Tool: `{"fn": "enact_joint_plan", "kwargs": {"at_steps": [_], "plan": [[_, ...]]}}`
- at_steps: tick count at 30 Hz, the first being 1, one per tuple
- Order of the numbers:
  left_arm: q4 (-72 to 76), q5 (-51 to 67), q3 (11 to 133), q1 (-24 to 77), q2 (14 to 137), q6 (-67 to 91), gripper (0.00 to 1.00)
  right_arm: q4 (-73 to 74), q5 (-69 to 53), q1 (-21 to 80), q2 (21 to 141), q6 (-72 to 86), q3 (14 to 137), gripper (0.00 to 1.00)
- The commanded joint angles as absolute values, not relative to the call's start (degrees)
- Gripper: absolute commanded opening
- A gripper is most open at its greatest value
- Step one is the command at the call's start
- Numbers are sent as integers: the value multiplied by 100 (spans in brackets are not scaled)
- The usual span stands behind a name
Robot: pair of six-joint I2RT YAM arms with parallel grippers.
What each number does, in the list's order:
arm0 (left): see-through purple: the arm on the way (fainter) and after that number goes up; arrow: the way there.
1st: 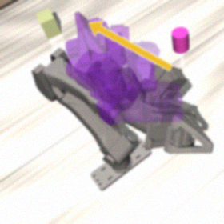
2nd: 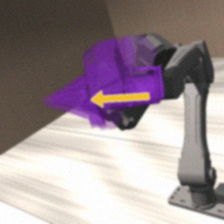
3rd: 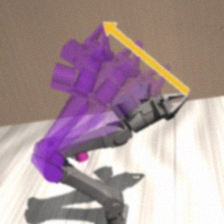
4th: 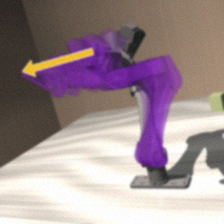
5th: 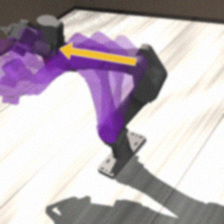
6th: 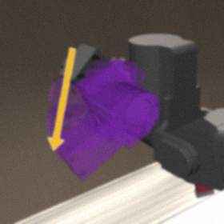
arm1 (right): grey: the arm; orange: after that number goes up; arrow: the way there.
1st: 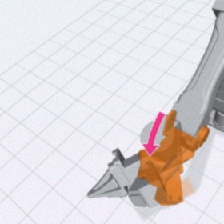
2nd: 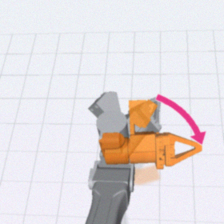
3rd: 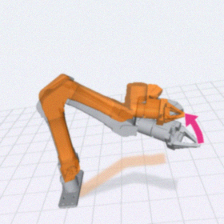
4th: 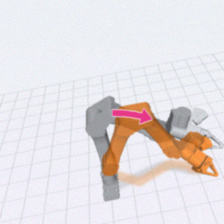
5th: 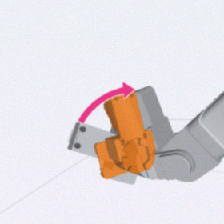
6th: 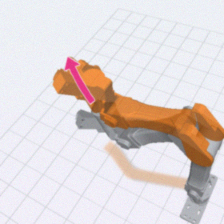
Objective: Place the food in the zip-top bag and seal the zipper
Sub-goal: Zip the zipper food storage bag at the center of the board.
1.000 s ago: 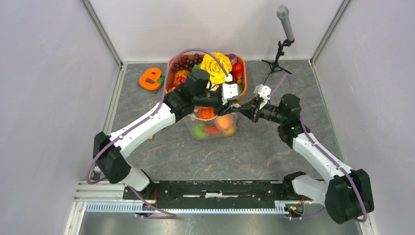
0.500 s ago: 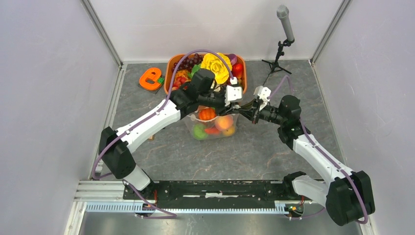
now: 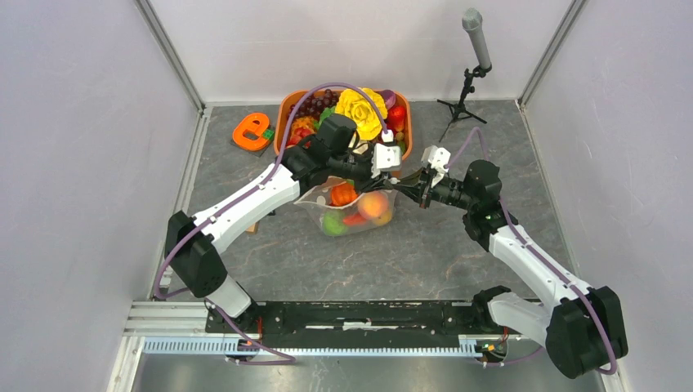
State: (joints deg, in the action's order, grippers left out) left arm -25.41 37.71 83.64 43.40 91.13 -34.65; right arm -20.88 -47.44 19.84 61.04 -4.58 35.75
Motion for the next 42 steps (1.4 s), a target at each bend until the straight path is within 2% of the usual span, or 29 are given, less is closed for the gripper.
{"fn": "enact_joint_plan", "kwargs": {"at_steps": [1, 8, 16, 19, 20, 23, 28, 29, 31, 32, 33, 42], "plan": [[-2579, 4061, 8644, 4315, 9053, -3648, 33, -2215, -4702, 2046, 5945, -562, 3595, 0], [-2547, 4279, 8668, 4315, 9055, -3505, 28, -2168, -4610, 2061, 6017, -602, 3634, 0], [-2798, 4105, 8705, 4315, 9105, -3638, 6, -2106, -4523, 2065, 6013, -650, 3639, 0], [-2763, 4123, 8719, 4315, 9098, -3620, 7, -2039, -4493, 2065, 6015, -668, 3634, 0], [-2732, 4124, 8720, 4314, 9096, -3592, 12, -2043, -4499, 2066, 6004, -668, 3626, 0], [-2606, 4166, 8706, 4315, 9088, -3481, 16, -2039, -4483, 2074, 5987, -677, 3606, 0], [-2453, 4106, 8684, 4315, 9079, -3269, 19, -1998, -4461, 2081, 5991, -718, 3604, 0], [-2440, 4082, 8683, 4315, 9079, -3232, 19, -1995, -4441, 2083, 5979, -734, 3604, 0], [-2298, 4015, 8644, 4315, 9079, -3078, 11, -1976, -4378, 2087, 5971, -751, 3604, 0], [-2196, 3972, 8631, 4315, 9094, -2983, 4, -1969, -4362, 2083, 5968, -763, 3599, 0], [-2155, 3946, 8640, 4315, 9109, -2883, 2, -1970, -4320, 2083, 5964, -765, 3593, 0], [-2489, 3765, 8567, 4268, 8907, -3191, 2, -1830, -3760, 2082, 5806, -848, 3523, 0]]}}
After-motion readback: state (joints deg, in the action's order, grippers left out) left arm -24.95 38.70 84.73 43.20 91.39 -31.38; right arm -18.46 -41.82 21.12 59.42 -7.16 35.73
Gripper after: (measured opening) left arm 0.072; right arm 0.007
